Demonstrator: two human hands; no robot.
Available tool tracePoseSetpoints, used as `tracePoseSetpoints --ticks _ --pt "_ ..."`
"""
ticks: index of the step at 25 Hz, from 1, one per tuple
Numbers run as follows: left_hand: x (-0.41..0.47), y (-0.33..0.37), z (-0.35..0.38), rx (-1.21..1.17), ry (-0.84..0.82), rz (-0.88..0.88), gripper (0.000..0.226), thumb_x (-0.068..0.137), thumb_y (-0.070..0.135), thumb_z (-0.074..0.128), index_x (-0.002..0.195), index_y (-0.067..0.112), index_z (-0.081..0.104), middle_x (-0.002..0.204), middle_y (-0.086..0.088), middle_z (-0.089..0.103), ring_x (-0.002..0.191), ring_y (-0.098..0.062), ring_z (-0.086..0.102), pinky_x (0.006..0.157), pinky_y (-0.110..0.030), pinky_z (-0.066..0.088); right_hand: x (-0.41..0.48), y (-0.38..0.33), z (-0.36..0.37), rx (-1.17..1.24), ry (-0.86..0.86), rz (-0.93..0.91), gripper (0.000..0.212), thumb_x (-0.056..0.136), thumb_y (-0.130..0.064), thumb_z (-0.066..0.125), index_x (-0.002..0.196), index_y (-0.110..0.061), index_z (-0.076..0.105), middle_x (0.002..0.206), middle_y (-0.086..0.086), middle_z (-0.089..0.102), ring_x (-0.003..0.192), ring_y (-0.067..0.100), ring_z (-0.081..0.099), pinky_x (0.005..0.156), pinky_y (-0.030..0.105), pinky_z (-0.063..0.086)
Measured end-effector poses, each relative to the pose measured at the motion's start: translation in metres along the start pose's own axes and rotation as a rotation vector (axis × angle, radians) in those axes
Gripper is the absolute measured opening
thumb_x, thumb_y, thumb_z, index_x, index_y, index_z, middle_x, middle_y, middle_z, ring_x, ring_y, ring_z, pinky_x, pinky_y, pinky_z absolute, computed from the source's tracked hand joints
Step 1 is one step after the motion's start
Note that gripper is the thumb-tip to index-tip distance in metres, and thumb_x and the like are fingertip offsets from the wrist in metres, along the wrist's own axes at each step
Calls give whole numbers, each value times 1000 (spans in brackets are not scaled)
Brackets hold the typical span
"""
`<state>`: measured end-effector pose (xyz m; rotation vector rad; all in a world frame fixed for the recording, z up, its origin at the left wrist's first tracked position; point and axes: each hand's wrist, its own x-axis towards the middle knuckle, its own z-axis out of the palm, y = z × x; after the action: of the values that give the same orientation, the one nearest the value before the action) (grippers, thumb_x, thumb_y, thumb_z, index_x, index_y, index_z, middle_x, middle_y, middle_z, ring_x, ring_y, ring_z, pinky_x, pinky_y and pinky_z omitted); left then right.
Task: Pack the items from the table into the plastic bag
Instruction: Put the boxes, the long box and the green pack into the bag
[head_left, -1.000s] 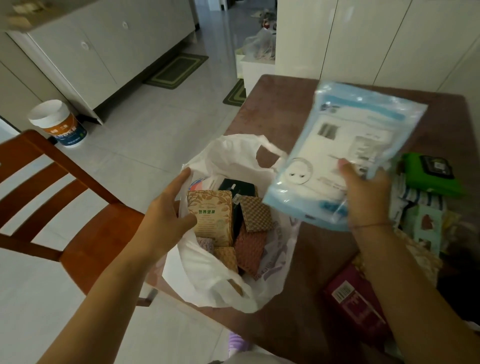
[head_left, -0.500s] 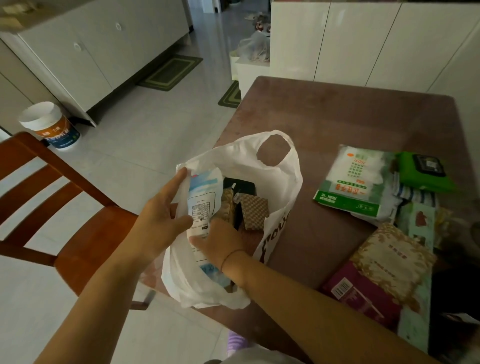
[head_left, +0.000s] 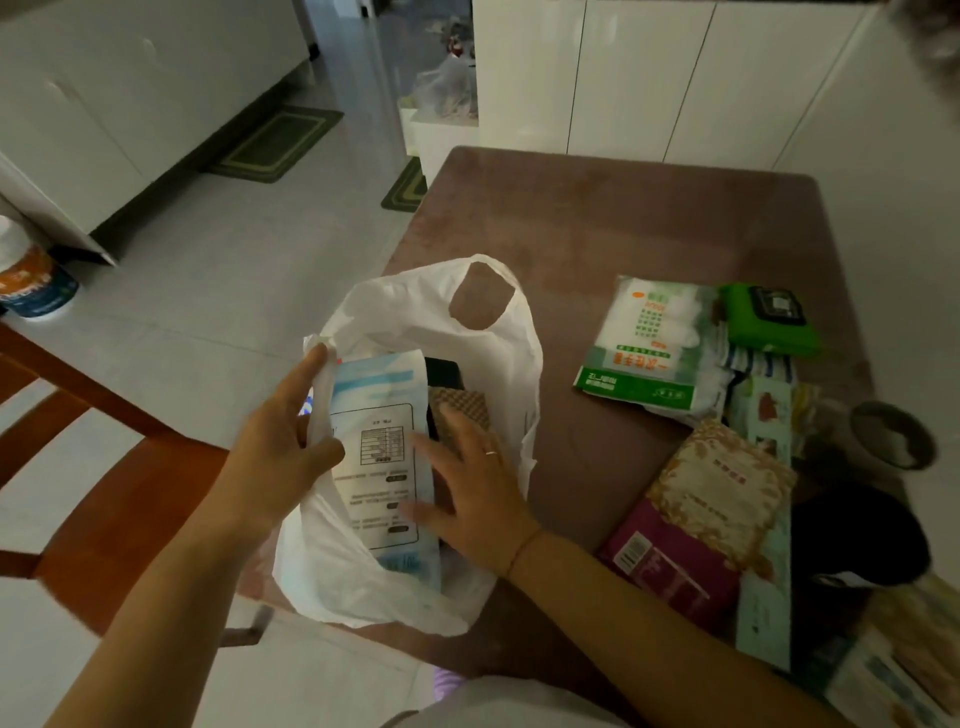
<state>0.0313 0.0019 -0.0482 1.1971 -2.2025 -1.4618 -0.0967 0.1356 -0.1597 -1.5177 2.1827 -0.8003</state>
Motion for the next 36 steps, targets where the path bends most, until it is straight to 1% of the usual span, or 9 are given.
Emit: tracePoseSetpoints --ticks 4,9,15,19,21,23,31,33,36 --pt "-1 1 3 7 -17 3 85 78 0 65 134 50 25 119 7 55 103 -26 62 79 -60 52 -43 57 -53 30 643 622 64 80 -42 68 133 -13 45 142 14 39 127 33 43 101 44 38" --pt "-1 2 8 -5 -36 13 85 78 -2 65 131 52 27 112 14 56 102 -24 62 78 -58 53 -116 111 -71 -76 577 1253 102 64 -54 76 140 -7 27 142 24 32 127 44 33 105 55 31" --pt "0 -1 9 -2 -37 24 85 78 -3 66 138 44 29 117 12 53 105 -25 60 80 -60 52 -107 114 -42 332 544 1091 99 67 -23 83 144 -3 24 140 22 44 125 37 46 101 43 40" --pt "0 -2 4 -23 -47 37 85 78 -2 66 138 44 28 111 20 55 101 -22 62 79 -58 53 -93 117 -21 723 375 1143 52 74 -23 79 113 -5 50 114 16 62 98 32 61 78 36 50" --pt "-1 -3 0 -52 -47 42 85 77 -2 66 139 42 28 115 15 55 101 -23 62 79 -59 53 -91 121 -22 661 415 1162 26 80 -27 72 86 -11 53 100 15 64 87 31 63 77 42 53" --pt "-4 -4 -3 -59 -39 53 85 77 1 67 140 42 28 118 13 55 103 -24 62 77 -56 54 -86 120 -31 625 488 1136 29 87 -27 64 68 -13 47 83 14 62 71 27 59 67 39 52" --pt "-8 -7 -14 -98 -28 54 85 75 4 69 139 44 30 121 9 56 103 -22 63 72 -49 57 -18 31 -128 886 909 521 29 91 -25 59 64 -21 49 62 -4 53 49 1 55 45 15 45" --pt "-7 -8 -14 -93 -29 61 84 75 6 69 137 47 30 125 7 55 104 -24 62 74 -53 56 7 1 -120 951 779 471 25 91 -24 59 68 -19 50 67 0 55 57 9 56 53 22 47" --pt "-8 -10 -16 -107 -34 68 81 77 10 69 134 53 30 130 9 52 103 -21 63 73 -48 58 25 -39 -65 833 298 456 10 88 -25 62 87 -17 57 84 1 62 76 16 59 69 30 49"
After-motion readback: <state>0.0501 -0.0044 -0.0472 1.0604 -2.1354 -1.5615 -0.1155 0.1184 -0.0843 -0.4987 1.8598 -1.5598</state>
